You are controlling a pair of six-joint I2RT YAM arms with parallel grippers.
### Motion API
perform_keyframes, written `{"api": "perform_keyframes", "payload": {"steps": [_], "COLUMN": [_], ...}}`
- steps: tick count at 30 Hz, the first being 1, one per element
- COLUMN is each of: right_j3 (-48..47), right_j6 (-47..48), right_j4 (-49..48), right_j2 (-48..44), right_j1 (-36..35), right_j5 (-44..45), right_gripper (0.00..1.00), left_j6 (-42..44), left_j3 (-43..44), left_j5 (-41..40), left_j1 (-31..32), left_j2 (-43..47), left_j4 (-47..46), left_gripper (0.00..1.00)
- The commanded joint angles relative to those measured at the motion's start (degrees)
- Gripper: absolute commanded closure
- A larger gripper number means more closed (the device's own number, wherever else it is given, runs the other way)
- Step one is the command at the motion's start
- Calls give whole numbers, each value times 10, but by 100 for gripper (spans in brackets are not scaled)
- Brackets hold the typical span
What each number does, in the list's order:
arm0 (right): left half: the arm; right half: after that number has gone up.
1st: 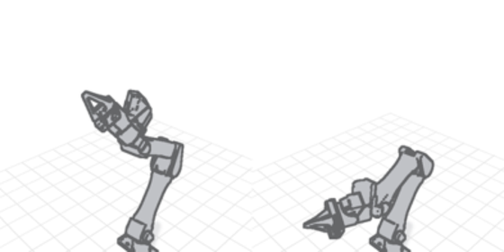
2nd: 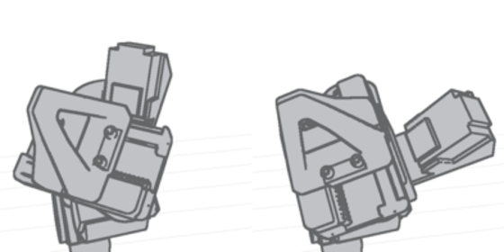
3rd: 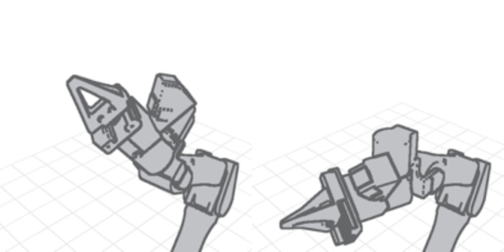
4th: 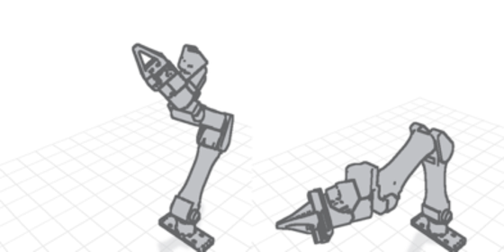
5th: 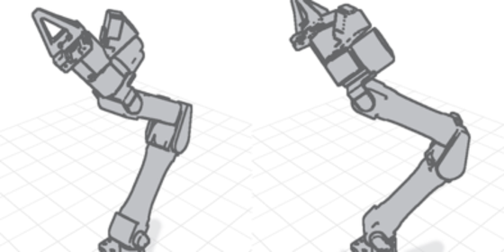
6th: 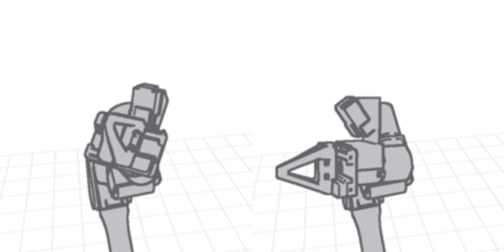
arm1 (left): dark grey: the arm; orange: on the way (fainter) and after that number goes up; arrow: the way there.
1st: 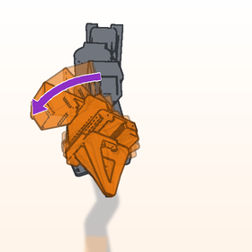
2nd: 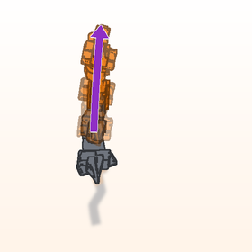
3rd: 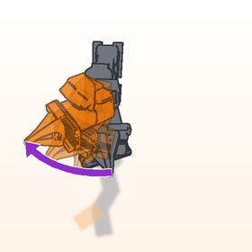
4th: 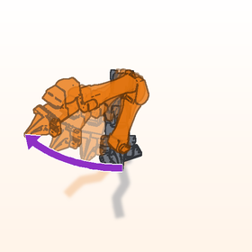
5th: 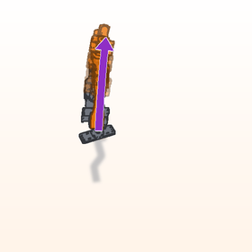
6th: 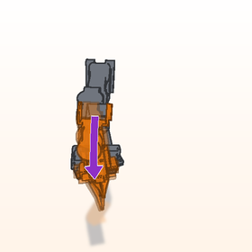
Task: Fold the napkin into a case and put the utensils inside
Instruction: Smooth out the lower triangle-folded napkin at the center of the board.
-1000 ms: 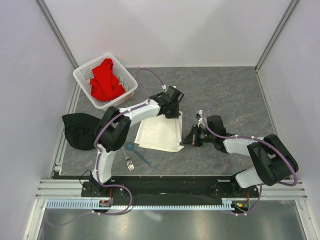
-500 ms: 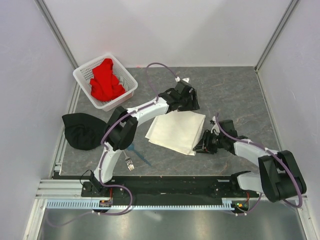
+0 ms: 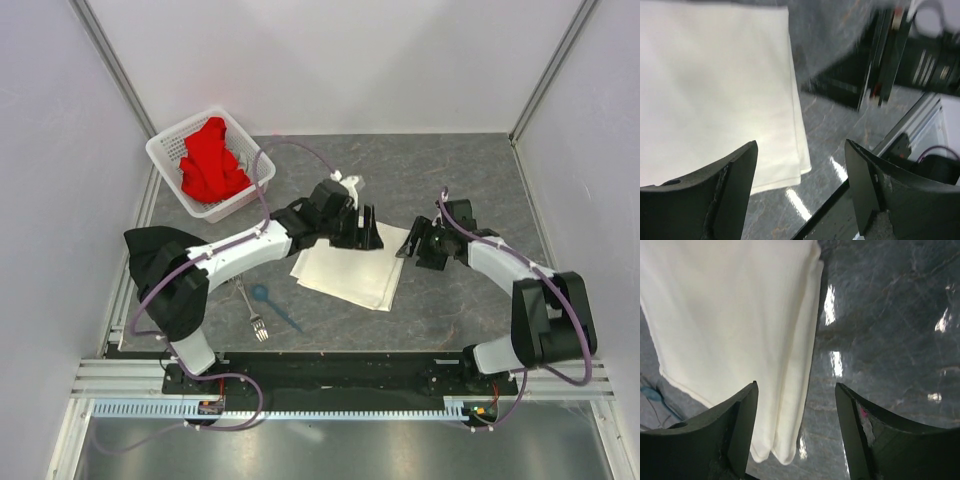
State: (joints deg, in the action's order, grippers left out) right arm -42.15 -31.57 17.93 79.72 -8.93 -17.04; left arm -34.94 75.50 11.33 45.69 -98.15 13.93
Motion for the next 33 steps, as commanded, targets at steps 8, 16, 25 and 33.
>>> {"api": "perform_keyframes", "payload": {"steps": [8, 16, 25, 33], "right_j3": [-30, 94, 162, 181], "right_j6": [16, 5, -16, -28], "right_j4": [-38, -42, -49, -69], "right_j2": [67, -36, -92, -83], "right_j1": [8, 6, -11, -41], "right_j5": [-39, -129, -159, -161], "right_gripper": [59, 59, 58, 59], "left_j6": [60, 78, 66, 53], "left_j3": [-49, -33, -6, -5], "left_j5": [-32, -71, -87, -102], "left_j1": [120, 150, 169, 179], "left_j2": [-54, -80, -126, -125], "left_j4": [-15, 20, 42, 45], "left_gripper": [27, 28, 39, 51]}}
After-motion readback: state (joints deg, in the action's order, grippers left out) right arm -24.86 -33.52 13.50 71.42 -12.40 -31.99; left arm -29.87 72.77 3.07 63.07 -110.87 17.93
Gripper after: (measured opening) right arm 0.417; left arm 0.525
